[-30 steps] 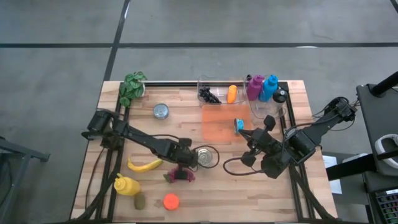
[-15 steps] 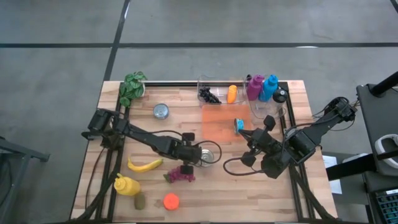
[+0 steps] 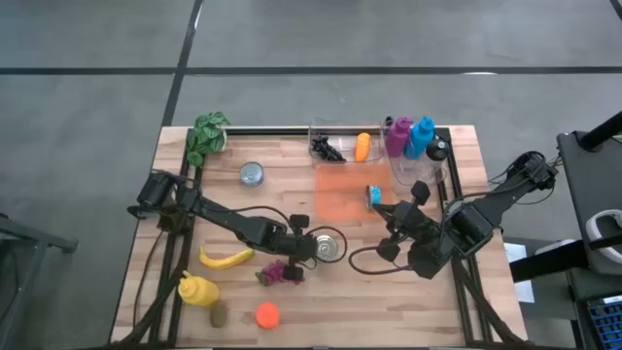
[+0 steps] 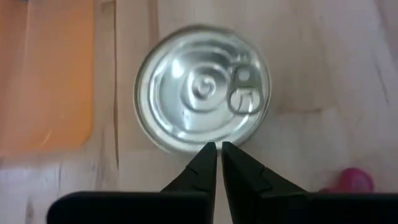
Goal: Pick & Place Food Item
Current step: Put the blue and pink tuna can into the orange bin
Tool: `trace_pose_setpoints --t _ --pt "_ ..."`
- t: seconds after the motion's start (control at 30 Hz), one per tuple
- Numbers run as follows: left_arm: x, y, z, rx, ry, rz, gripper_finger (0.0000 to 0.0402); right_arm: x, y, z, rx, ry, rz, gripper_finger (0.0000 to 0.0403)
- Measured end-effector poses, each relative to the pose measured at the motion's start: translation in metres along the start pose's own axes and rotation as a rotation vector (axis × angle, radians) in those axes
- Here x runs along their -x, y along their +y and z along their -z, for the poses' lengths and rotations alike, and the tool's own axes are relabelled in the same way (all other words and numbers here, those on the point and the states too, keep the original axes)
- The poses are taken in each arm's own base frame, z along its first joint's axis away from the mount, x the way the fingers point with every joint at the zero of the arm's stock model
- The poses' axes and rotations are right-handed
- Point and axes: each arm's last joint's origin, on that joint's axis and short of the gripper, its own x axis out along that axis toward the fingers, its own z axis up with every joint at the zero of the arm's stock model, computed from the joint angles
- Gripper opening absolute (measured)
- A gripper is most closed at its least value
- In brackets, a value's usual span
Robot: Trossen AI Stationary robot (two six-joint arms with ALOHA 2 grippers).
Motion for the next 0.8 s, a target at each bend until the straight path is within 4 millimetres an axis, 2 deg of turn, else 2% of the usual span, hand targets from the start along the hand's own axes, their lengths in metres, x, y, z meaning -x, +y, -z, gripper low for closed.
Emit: trace_pose_setpoints --t 0.1,0.23,0.57,0.8 --pt "0.006 0.000 -0.002 0.006 -0.010 0.002 0.0029 0.000 0.001 0.001 -0.007 0.036 -0.038 0.0008" --pt "0.025 -0.002 -0.007 0.024 -0.055 0.008 0.0029 -0.004 0.008 0.009 -0.001 0.086 -0.083 0.0008" --pt "0.079 -0.025 -0.008 -0.019 -0.144 -0.078 0.0029 -0.030 0.052 0.045 0.108 0.301 -0.176 0.0008" --pt "0.099 -0.040 -0.002 -0.014 -0.177 -0.182 0.0029 -0.055 0.080 0.071 0.118 0.430 -0.179 0.0008"
